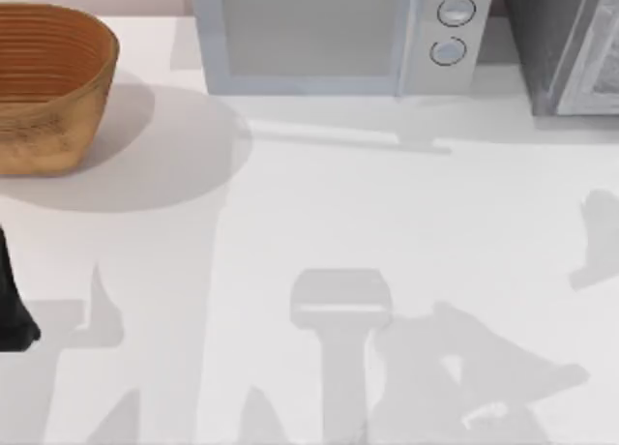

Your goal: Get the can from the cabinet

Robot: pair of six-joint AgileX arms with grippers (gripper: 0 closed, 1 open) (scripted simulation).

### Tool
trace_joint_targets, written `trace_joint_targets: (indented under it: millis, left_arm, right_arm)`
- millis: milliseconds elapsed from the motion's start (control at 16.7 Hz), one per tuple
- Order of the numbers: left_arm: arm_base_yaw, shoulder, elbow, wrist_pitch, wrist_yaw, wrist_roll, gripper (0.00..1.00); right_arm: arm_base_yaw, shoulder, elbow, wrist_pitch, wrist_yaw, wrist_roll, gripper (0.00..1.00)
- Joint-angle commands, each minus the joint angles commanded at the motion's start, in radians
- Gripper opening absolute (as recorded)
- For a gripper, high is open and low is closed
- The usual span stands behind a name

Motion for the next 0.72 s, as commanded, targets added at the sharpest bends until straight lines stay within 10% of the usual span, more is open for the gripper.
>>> trace_joint_targets:
  millis: [720]
  left_arm:
    - [0.0,0.0,0.0,0.0,0.0,0.0,1.0]
  right_arm:
    - [-0.304,1.157,0.217,0.93,-0.656,0.03,0.0]
